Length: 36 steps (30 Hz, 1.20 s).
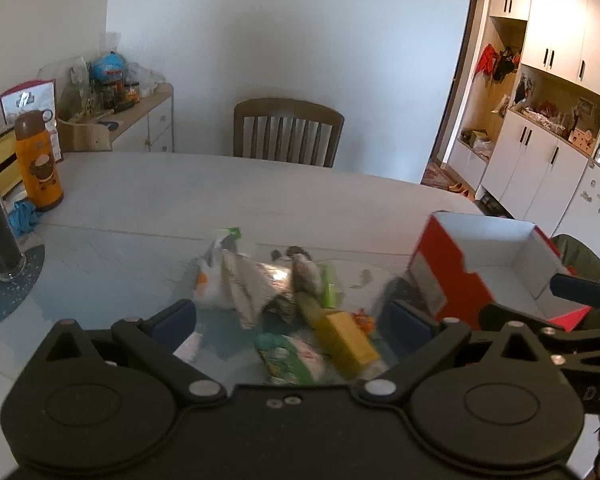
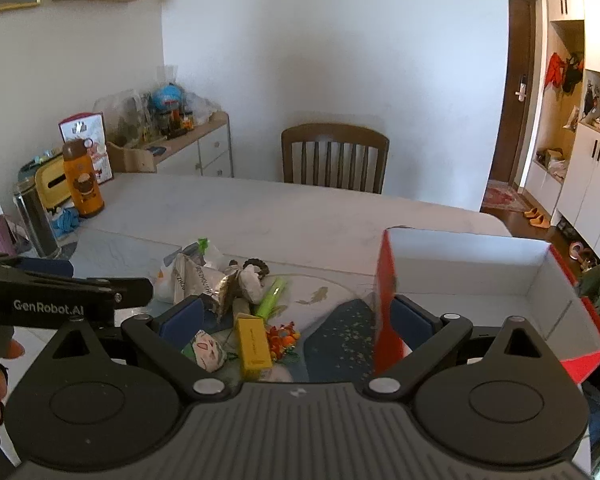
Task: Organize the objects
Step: 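Move both tools toward the cluttered items on the table, then grasp the yellow cardboard box with the right tool while the left tool grasps the white foam bag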
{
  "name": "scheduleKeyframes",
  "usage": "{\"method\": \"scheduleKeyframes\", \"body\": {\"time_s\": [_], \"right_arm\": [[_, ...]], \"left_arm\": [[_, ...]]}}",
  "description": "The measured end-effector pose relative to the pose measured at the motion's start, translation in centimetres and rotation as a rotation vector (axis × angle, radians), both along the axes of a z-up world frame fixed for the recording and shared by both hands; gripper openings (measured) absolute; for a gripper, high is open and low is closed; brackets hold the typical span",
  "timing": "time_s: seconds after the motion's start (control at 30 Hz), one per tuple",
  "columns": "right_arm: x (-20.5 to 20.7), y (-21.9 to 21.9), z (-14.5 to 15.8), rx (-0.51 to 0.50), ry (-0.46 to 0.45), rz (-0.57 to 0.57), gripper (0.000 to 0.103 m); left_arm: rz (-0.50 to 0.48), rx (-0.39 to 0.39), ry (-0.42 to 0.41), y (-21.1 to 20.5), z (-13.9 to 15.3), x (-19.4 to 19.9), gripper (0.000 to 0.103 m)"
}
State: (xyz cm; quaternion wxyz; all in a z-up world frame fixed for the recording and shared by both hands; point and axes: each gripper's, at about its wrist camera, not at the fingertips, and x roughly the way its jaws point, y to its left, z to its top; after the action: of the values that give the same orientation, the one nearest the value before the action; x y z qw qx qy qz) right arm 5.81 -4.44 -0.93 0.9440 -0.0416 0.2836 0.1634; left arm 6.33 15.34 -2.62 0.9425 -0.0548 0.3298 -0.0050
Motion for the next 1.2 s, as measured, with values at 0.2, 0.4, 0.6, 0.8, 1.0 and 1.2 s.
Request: {"method": "scheduleKeyframes", "body": {"time_s": [0.2, 0.4, 0.6, 0.8, 1.0, 1.2], "right_arm": [[3.2, 2.5, -2.1, -0.023, 0.07, -0.013, 0.1], [5.8, 4.1, -4.9, -0.058, 0.151, -0.033, 0.1], [7.8, 5.3, -7.1, -0.091, 0.205, -0.05, 0.099], [9.7, 6.5, -9.0, -0.12, 0.252, -0.043, 0.096], [10.8, 7.6, -10.7, -0.145, 0.31, -0.021, 0.079], [11.1, 8.3, -11.5, -0.145, 0.345, -0.007, 0.062]], "left_arm": [[0.003, 0.036, 0.059, 4.3, -3.2, 2.1, 0.102], [0.006, 0.054, 0.165, 7.9, -7.3, 4.0, 0.102], [-0.007, 0.053, 0.221, 9.7, -9.6, 5.9, 0.101], [-0.02, 0.062, 0.253, 10.2, -11.2, 7.1, 0.098], [-0.03, 0.045, 0.257, 10.7, -11.8, 7.6, 0.093], [-0.03, 0.03, 0.265, 11.0, -12.1, 7.7, 0.084]]}}
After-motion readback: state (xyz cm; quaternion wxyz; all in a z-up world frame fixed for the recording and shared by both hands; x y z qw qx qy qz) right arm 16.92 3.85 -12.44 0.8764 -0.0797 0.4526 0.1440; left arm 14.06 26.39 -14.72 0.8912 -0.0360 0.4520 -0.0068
